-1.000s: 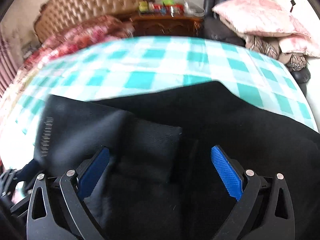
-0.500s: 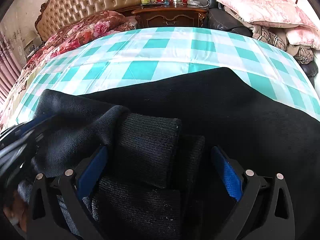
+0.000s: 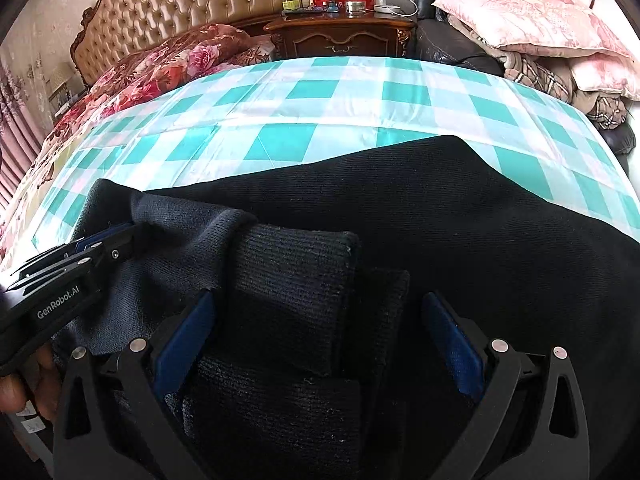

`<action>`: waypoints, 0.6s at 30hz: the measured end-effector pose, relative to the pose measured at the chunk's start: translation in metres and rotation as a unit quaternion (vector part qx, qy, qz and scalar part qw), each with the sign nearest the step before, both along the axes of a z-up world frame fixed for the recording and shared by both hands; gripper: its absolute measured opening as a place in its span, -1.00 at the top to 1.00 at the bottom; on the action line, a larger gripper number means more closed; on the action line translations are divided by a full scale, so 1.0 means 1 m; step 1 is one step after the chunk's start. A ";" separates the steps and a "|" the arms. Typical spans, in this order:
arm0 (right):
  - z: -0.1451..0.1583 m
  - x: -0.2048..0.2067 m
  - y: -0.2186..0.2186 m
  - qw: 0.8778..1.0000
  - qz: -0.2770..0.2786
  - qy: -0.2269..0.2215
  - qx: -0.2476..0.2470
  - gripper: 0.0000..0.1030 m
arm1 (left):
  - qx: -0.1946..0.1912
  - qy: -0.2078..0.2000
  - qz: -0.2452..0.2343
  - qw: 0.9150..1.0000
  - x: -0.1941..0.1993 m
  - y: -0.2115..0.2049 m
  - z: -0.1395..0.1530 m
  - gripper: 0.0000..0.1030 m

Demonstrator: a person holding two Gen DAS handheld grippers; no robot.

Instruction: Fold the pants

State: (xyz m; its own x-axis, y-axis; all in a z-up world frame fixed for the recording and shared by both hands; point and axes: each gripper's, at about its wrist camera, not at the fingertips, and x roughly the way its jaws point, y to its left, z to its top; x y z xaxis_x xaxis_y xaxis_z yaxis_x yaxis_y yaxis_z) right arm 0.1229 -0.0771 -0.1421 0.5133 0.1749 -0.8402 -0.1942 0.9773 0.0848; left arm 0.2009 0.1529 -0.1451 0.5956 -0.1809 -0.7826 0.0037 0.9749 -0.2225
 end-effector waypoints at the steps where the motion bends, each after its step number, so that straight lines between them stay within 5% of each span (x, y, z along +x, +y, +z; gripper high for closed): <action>1: 0.000 0.000 0.000 1.000 0.000 0.000 0.000 -0.90 | -0.001 -0.003 0.001 1.000 -0.001 0.000 0.000 0.51; 5: 0.000 0.001 -0.003 1.000 0.003 0.004 0.015 -0.91 | -0.063 -0.020 0.009 0.998 -0.023 0.008 0.007 0.03; 7: 0.001 0.000 -0.005 1.000 0.005 0.003 0.020 -0.91 | -0.065 -0.027 0.012 0.997 -0.042 0.010 0.011 0.00; 10: 0.004 -0.003 -0.008 0.999 0.012 0.001 0.037 -0.77 | -0.030 -0.053 -0.010 0.998 -0.074 0.001 0.015 0.08; 12: 0.008 -0.005 -0.008 0.998 0.030 0.004 0.060 -0.36 | -0.016 -0.074 -0.022 0.997 -0.096 -0.006 0.016 0.21; 14: 0.012 -0.006 -0.009 0.996 0.040 0.012 0.079 -0.21 | 0.000 -0.099 -0.040 0.994 -0.117 -0.019 0.018 0.33; 17: 0.017 -0.005 -0.014 0.993 0.047 0.019 0.103 -0.12 | 0.037 -0.147 -0.090 0.984 -0.139 -0.043 0.023 0.26; 18: 0.017 -0.004 -0.017 0.992 0.048 0.027 0.117 -0.13 | 0.072 -0.179 -0.114 0.975 -0.149 -0.058 0.026 0.21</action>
